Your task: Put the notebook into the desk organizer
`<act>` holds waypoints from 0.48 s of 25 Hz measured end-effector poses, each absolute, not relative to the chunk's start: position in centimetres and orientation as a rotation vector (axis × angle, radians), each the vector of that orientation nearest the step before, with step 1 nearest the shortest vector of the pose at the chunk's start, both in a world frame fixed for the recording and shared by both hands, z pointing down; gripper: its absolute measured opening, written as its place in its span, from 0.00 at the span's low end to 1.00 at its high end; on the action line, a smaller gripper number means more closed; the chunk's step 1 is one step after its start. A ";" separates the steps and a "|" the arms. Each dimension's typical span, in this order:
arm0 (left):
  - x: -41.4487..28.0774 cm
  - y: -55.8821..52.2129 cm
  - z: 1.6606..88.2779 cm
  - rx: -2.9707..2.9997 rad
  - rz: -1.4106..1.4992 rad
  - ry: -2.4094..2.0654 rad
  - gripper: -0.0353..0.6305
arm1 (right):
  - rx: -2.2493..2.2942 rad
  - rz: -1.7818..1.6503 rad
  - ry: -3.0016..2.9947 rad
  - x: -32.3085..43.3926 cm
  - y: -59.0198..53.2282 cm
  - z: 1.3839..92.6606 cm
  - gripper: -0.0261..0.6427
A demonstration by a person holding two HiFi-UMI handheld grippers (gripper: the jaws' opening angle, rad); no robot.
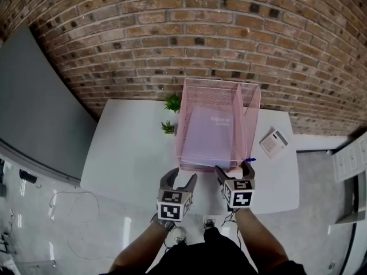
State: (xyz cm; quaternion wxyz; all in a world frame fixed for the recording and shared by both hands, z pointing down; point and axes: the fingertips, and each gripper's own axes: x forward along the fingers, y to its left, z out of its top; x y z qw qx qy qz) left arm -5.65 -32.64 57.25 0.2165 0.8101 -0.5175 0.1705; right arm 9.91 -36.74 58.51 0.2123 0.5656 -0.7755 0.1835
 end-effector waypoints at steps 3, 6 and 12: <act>-5.6 -32.5 56.9 2.255 0.469 -1.432 0.45 | 1.594 0.530 -2.131 10.1 -37.1 58.8 0.72; -5.6 -32.1 56.7 2.260 0.468 -1.426 0.45 | 1.608 0.523 -2.118 10.2 -37.6 58.7 0.72; -5.6 -31.4 56.7 2.270 0.469 -1.408 0.45 | 1.621 0.529 -2.125 10.0 -37.4 58.5 0.72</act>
